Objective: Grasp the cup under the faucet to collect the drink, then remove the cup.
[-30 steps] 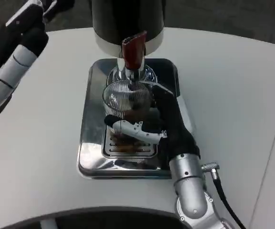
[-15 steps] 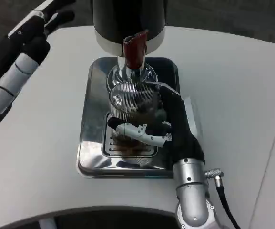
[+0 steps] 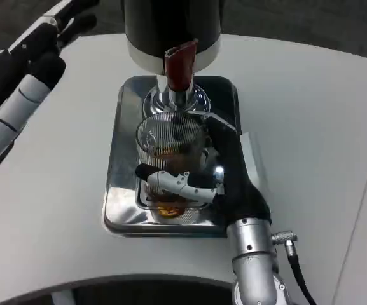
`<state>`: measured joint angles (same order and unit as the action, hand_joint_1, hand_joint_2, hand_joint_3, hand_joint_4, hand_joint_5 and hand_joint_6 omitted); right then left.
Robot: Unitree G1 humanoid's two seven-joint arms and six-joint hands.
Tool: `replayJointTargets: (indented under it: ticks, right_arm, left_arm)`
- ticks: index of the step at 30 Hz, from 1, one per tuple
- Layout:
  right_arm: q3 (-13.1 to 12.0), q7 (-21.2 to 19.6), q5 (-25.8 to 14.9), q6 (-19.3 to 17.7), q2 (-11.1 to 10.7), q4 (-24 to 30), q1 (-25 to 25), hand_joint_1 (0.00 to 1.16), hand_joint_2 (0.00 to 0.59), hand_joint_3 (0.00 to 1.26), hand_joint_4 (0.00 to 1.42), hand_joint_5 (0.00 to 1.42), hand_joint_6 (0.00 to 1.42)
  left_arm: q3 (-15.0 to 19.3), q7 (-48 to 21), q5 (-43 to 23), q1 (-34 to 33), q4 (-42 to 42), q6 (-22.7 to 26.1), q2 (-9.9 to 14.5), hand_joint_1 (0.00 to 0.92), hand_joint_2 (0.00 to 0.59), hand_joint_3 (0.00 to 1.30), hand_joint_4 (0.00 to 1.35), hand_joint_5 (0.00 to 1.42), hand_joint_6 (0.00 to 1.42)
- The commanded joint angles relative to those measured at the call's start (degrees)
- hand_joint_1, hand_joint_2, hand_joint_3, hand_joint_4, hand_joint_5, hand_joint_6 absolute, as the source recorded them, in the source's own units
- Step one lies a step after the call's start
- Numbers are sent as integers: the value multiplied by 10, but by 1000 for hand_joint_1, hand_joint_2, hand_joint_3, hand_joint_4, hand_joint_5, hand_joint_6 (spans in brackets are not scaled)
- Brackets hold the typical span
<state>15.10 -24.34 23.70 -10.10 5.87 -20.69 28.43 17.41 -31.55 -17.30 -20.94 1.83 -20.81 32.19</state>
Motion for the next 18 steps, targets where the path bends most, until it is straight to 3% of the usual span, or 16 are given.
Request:
replayJointTargets:
  ticks: [1, 6, 12, 18]
  right_arm:
    - [9, 14, 11, 6, 4, 39, -12, 1110, 60, 681, 902, 990, 1275]
    - [12, 34, 15, 23, 2, 78, -37, 1110, 60, 688, 912, 990, 1280]
    - [17, 57, 20, 37, -1, 118, -69, 1110, 60, 689, 913, 990, 1284]
    - [19, 77, 17, 50, 0, 168, -103, 1110, 59, 689, 913, 990, 1287]
  left_arm:
    - [9, 9, 13, 15, 14, -2, 8, 0, 205, 100, 0, 49, 0]
    - [14, 17, 27, 32, 28, -6, 12, 0, 203, 80, 0, 27, 0]
    - [31, 30, 77, 56, 44, -21, 32, 0, 201, 3, 0, 0, 0]
    - [49, 42, 166, 106, 57, -54, 69, 0, 186, 0, 0, 0, 0]
